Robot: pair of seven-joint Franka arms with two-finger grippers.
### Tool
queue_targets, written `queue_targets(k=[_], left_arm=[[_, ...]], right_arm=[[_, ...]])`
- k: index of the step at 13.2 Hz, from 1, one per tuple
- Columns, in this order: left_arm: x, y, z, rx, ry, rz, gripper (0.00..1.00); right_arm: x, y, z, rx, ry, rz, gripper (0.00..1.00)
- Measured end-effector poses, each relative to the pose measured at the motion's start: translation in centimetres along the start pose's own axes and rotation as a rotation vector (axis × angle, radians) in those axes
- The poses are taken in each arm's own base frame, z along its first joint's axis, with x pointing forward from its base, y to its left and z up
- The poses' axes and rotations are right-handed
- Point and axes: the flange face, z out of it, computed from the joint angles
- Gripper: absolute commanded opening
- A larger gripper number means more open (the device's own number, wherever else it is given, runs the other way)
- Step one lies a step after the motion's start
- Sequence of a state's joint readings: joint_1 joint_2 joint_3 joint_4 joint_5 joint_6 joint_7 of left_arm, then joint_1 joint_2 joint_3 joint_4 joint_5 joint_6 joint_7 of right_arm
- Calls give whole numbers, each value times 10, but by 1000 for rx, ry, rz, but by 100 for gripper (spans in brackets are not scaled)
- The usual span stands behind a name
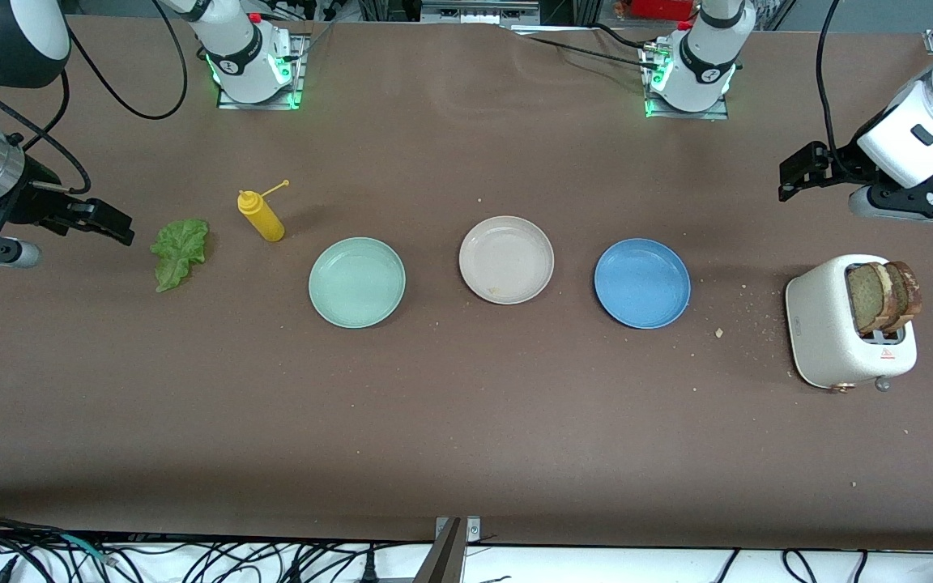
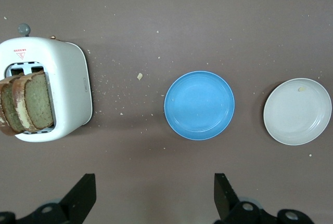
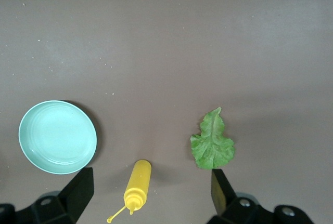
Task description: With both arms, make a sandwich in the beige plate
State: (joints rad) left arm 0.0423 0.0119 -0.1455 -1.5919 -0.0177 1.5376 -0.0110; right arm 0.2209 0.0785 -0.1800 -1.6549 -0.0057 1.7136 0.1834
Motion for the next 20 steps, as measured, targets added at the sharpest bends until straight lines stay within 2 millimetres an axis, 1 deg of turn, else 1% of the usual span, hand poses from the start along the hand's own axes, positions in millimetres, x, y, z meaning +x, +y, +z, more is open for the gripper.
queue_targets(k=[3,5,6,8,10,11,12,14,15,17,20], left_arm=[[1,-5,2,-1,-4,-8,100],[7,-13,15,2,-28,-21,100],[12,-21,23,28,-41,-28,100],[24,-40,42,92,-62,-41,100],[40,-64,62,103,-55,-37,100],[48,-83,73,99,-45,-20,100],[55,-106,85,93,-33,0,100],[65,-147,112,82,-24,10,100],[69,-158,123,86,-19,11,100],[73,-169,143,127,3,25,100],[67,-183,173,130,12,16,99]], right_arm=[[0,-1,0,0,0,-1,100],[0,-1,0,0,0,-2,100],[0,-1,0,0,0,-2,100],[-1,-1,0,0,-2,-3,100],[-1,-2,0,-1,-4,-3,100],[-1,-2,0,-1,-5,-3,100],[-1,-2,0,-1,-5,-4,100],[-1,-2,0,-1,-5,-4,100],[-1,-2,1,-1,-5,-4,100],[-1,-2,0,-1,-5,-4,100],[-1,-2,1,-1,-5,-4,100]])
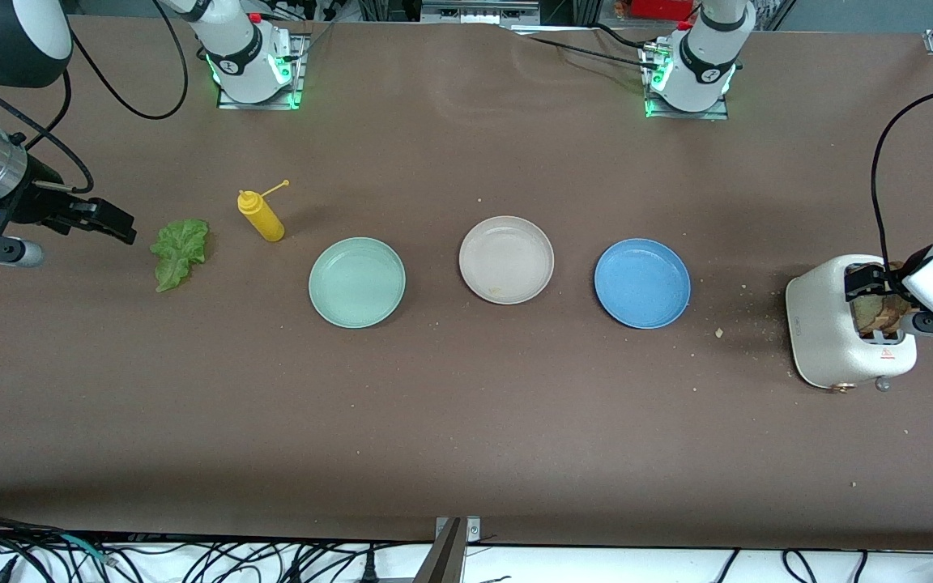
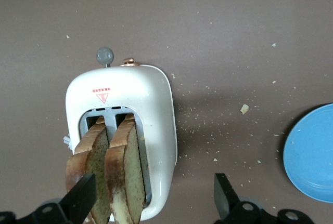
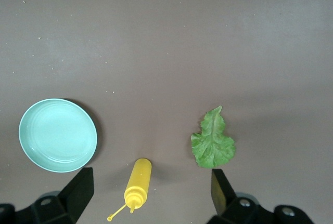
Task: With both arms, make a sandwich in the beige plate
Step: 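Reach the left gripper down and grasp a bread slice in the toaster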
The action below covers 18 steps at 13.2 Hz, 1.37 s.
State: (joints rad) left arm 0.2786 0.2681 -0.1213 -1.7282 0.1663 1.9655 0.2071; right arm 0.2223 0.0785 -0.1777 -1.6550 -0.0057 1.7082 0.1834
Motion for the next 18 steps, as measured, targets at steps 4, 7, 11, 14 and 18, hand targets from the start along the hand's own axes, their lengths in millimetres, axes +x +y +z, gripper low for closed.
queue_targets(k=[4,7,11,14,18], left_arm=[[-18,-16,38,-6,6,-18,64],[-23,-15,44,-8,1,-16,0],[-26,-19,42,1,-1,-19,0],[-28,-22,38,3,-2,-24,0],[-25,-20,3,31,-44,-3,0]], right_arm=[[0,0,0,0,0,0,100],[0,0,0,0,0,0,100],[0,0,0,0,0,0,100],[0,0,0,0,0,0,100],[0,0,0,0,0,0,100]])
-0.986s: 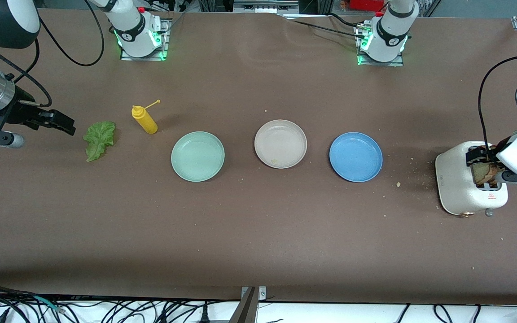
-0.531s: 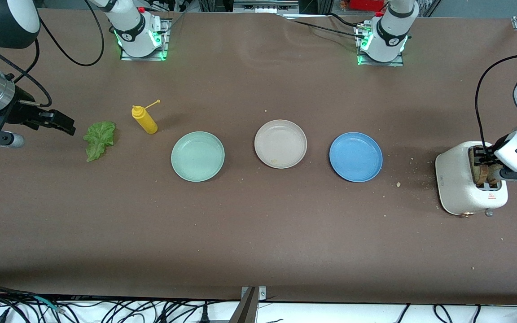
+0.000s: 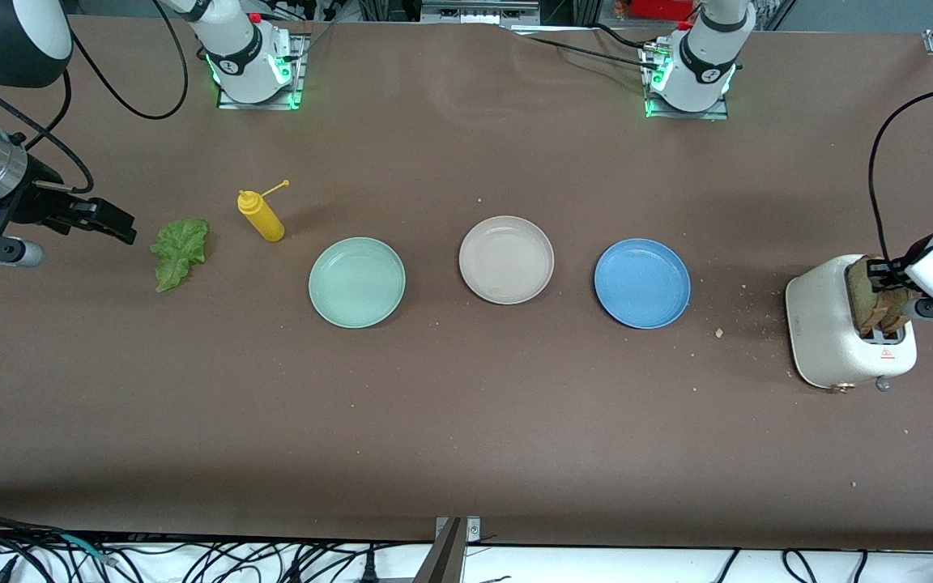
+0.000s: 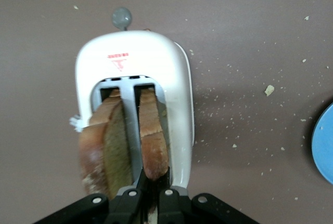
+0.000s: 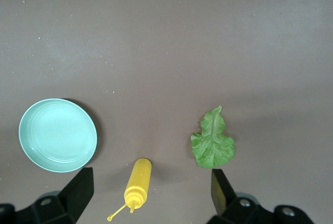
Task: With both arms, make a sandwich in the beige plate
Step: 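Reach the left gripper down and grasp a bread slice in the toaster, then lift the bread with the left gripper and carry it over the beige plate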
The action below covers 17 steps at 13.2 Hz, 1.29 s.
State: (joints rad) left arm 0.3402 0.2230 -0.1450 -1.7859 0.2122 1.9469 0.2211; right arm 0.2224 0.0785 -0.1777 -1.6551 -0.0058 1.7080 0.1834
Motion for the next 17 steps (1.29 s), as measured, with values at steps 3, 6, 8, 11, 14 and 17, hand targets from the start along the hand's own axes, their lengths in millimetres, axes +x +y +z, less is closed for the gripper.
queue_targets(k=[3,6,8,11,14,17], left_arm=[[3,25,-65,17,-34,47,0],[3,87,-107,-58,-76,124,0],[4,128,-108,-236,-85,140,0],[13,205,-91,-446,-170,134,0],[21,303,-63,-725,-306,134,0],[34,361,-7,-905,-442,132,0]], right_arm=[[0,0,0,0,0,0,100],[0,0,0,0,0,0,100],[0,0,0,0,0,0,100],[0,1,0,-1,0,1,100],[1,6,0,-1,0,7,100],[1,15,1,-4,-14,-20,100]])
